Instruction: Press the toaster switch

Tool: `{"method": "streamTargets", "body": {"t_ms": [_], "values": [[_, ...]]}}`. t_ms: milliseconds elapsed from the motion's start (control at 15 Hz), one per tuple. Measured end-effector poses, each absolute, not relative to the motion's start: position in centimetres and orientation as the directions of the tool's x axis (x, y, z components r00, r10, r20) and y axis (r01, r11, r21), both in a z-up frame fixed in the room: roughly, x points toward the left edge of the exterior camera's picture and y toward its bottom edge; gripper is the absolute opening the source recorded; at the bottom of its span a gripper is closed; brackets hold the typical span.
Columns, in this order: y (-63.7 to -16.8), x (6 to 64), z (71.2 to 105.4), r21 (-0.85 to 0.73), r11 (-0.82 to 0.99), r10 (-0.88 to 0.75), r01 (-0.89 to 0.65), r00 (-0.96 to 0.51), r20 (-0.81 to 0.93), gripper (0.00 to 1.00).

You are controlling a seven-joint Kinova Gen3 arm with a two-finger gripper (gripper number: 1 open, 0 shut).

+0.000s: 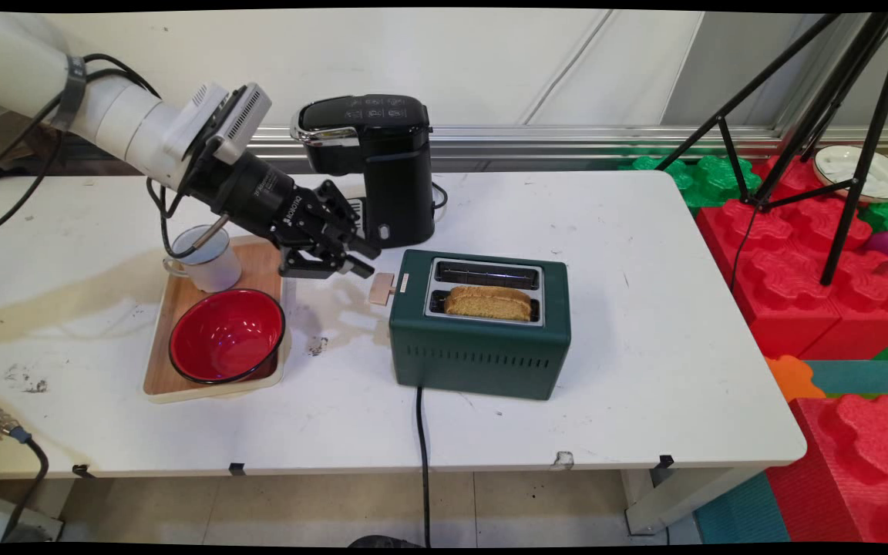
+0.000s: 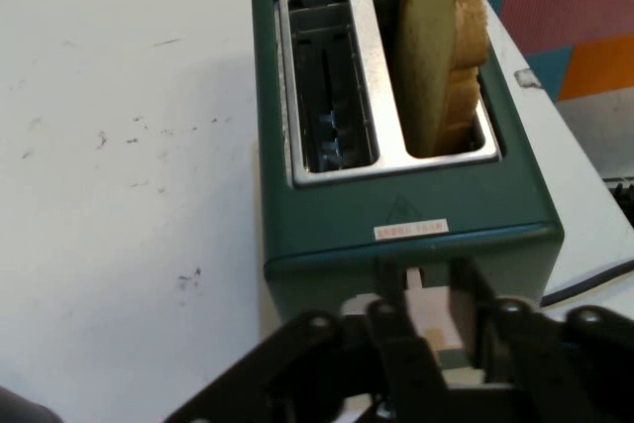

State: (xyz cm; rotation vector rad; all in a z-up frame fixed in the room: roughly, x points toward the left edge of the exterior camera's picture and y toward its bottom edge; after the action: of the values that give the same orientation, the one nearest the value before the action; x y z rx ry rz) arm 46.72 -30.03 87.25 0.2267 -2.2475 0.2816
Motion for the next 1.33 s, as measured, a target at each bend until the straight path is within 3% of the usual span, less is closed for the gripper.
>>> {"method": "streamTargets", "body": {"t_ms": [1333], "values": [[-30.9,45.1,83.7,-0.101,0.963,-0.093,-0.25,-0.66,0.745,0.0]]}}
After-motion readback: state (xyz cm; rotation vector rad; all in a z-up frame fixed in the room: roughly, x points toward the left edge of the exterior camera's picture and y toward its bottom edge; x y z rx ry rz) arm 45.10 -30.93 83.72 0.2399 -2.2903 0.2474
